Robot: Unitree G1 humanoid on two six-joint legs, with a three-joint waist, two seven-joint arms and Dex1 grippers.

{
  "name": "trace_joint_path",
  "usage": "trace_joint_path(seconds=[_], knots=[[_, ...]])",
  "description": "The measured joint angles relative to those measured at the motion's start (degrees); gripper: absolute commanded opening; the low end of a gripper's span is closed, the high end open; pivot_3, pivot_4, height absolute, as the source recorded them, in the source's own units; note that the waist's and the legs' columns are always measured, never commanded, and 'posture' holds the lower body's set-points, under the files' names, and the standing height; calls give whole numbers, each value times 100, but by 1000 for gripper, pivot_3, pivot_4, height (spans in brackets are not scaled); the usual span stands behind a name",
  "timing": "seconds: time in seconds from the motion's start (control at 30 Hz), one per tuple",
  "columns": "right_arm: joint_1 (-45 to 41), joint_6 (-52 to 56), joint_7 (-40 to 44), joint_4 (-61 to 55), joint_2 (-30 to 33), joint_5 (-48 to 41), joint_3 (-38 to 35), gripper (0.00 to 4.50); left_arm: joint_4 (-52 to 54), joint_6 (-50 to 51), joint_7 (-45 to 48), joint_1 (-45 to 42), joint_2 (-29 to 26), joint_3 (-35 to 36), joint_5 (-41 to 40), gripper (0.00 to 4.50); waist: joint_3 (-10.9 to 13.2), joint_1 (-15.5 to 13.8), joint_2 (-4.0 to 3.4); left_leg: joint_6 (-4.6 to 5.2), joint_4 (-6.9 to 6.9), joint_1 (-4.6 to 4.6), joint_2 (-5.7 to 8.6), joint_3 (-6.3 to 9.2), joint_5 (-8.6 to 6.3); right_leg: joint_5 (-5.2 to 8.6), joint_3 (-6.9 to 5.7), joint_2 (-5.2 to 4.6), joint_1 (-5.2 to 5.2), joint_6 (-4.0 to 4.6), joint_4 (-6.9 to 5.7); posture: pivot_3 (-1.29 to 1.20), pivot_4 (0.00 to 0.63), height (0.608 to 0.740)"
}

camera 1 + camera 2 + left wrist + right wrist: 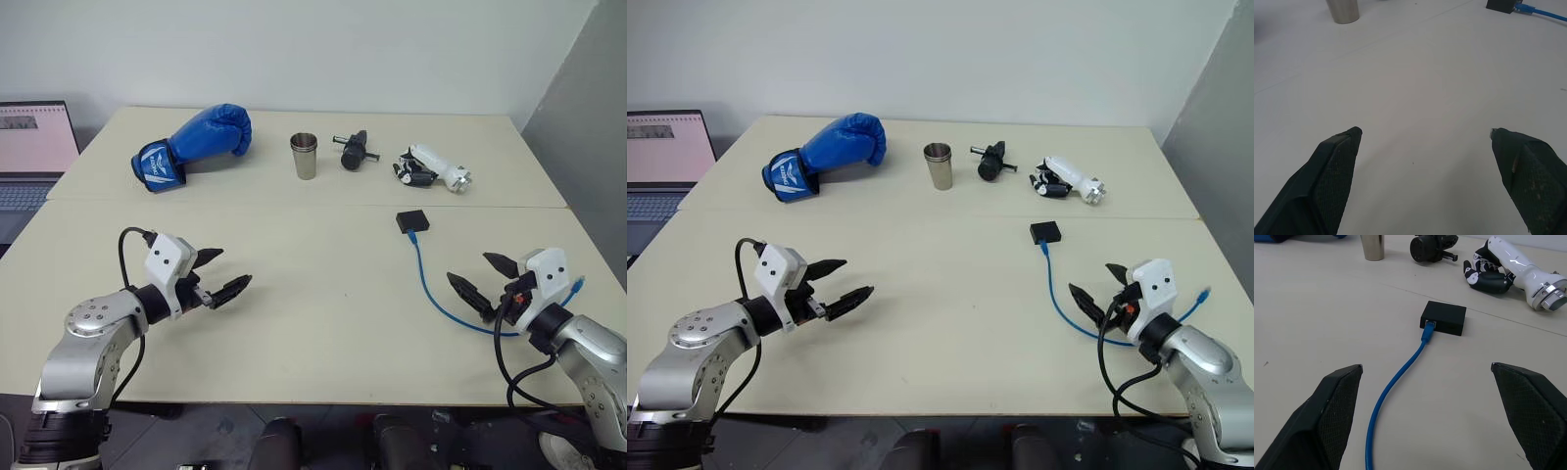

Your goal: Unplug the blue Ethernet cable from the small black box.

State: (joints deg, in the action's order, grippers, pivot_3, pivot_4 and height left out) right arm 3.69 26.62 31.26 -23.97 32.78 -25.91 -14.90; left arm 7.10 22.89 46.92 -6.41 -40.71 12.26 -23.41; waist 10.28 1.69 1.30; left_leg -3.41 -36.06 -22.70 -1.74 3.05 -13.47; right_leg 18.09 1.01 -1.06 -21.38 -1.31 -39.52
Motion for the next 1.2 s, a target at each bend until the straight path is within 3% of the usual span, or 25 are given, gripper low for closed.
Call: trace_joint_path(seconds=[0.73, 1.0, 1.2], knots=[[-101, 142, 83, 52, 71, -8, 27, 4475, 405, 290, -3, -5, -41, -119, -22, 4500, 0, 1, 0, 0, 0, 0, 0, 1, 0, 0, 1, 0, 0, 0, -1, 0, 150, 740], [-203, 209, 66, -26, 69, 1, 71, 4475, 292, -119, 239, -151, -38, -252, 67, 4500, 0, 1, 0, 0, 0, 0, 1, -1, 0, 0, 0, 0, 0, 1, 0, 0, 150, 740], [-693, 570, -542, -91, -329, 343, 822, 4475, 439, 29, 866, -131, -109, -654, -121, 4500, 0, 18, 0, 0, 0, 1, -1, 0, 0, 0, 1, 3, -4, 1, -7, 0, 150, 740]])
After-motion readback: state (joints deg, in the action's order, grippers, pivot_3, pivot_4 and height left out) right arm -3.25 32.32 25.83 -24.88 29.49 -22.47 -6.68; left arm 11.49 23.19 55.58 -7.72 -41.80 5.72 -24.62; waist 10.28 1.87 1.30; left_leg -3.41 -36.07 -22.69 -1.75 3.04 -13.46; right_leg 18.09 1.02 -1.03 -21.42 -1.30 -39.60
